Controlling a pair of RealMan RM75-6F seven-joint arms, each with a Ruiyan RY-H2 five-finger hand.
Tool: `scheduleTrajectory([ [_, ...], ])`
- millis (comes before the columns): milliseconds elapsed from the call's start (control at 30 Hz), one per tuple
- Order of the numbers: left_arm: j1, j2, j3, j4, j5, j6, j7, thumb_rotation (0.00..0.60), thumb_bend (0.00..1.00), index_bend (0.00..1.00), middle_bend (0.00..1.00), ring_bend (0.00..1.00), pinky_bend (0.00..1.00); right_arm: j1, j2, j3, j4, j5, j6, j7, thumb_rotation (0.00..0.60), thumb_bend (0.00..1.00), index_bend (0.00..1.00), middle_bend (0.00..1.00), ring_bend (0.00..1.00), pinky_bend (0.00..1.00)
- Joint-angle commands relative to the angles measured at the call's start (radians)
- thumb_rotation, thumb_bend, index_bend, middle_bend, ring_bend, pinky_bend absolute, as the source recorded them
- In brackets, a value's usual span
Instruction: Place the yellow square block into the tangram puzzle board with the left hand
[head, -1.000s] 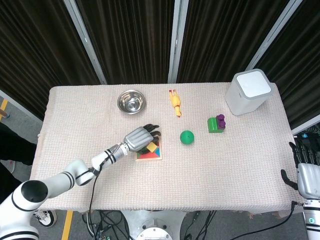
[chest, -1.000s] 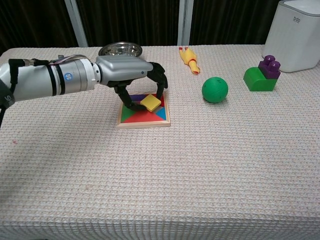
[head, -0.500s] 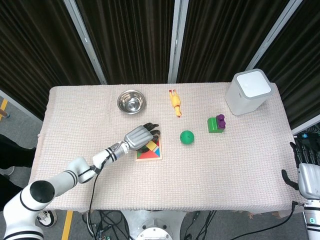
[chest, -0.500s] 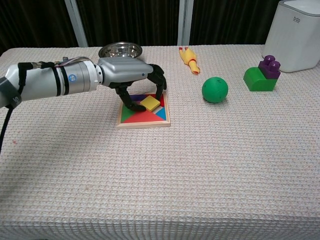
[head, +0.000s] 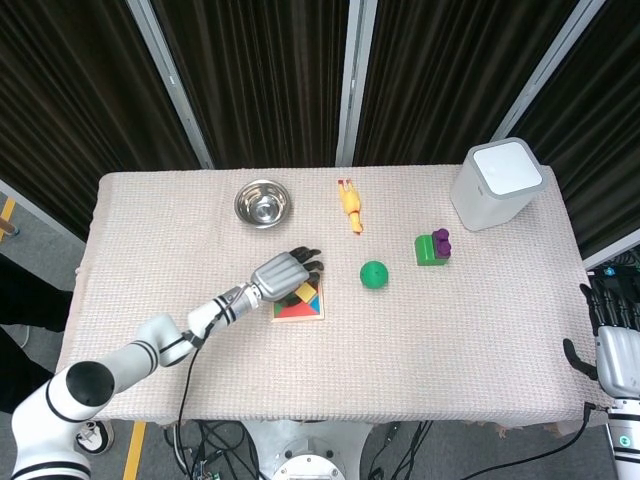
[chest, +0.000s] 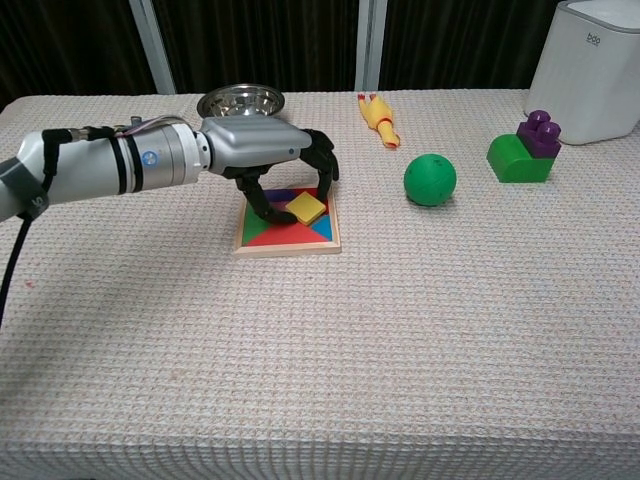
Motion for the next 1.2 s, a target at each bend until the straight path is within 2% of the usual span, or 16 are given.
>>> scheduleTrajectory([
  [33, -0.002, -0.003, 0.001, 0.004, -0.003, 0.0, 0.001, 0.6, 0.32, 0.5, 0.2, 0.04, 0.13, 0.0, 0.0, 0.0, 0.001, 0.0, 0.0, 0.001, 0.6, 0.27, 0.0, 0.0, 0.0, 0.0],
  [267, 0.001, -0.009, 0.011, 0.015, -0.003, 0.007, -0.007, 0.6, 0.32, 0.49, 0.2, 0.04, 0.13, -0.001, 0.002, 0.0, 0.002, 0.002, -0.001, 0.003, 0.6, 0.27, 0.0, 0.0, 0.0, 0.0],
  [500, 0.007, -0.013, 0.022, 0.029, 0.004, 0.034, -0.038, 0.6, 0.29, 0.3, 0.17, 0.04, 0.12, -0.002, 0.003, -0.001, -0.001, 0.002, -0.001, 0.002, 0.6, 0.27, 0.0, 0.0, 0.0, 0.0],
  [600, 0.008, -0.016, 0.028, 0.037, 0.006, 0.034, -0.039, 0.6, 0.28, 0.26, 0.17, 0.04, 0.12, -0.002, 0.003, 0.0, -0.001, 0.002, 0.0, 0.002, 0.6, 0.27, 0.0, 0.0, 0.0, 0.0],
  [900, 0.02, 0.008, 0.023, 0.017, -0.002, 0.066, -0.031, 0.6, 0.28, 0.25, 0.17, 0.04, 0.12, -0.005, 0.004, 0.002, 0.0, 0.006, 0.004, 0.006, 0.6, 0.27, 0.0, 0.0, 0.0, 0.0],
  [1033, 0.078, 0.089, 0.006, -0.083, -0.033, 0.135, 0.032, 0.6, 0.28, 0.25, 0.17, 0.04, 0.12, -0.004, 0.002, 0.003, 0.004, 0.008, 0.0, 0.013, 0.6, 0.27, 0.0, 0.0, 0.0, 0.0],
  [1200, 0.268, 0.276, -0.023, -0.368, -0.153, 0.297, 0.251, 0.6, 0.26, 0.25, 0.17, 0.04, 0.12, 0.001, -0.007, 0.004, 0.008, 0.003, -0.004, 0.02, 0.6, 0.27, 0.0, 0.0, 0.0, 0.0],
])
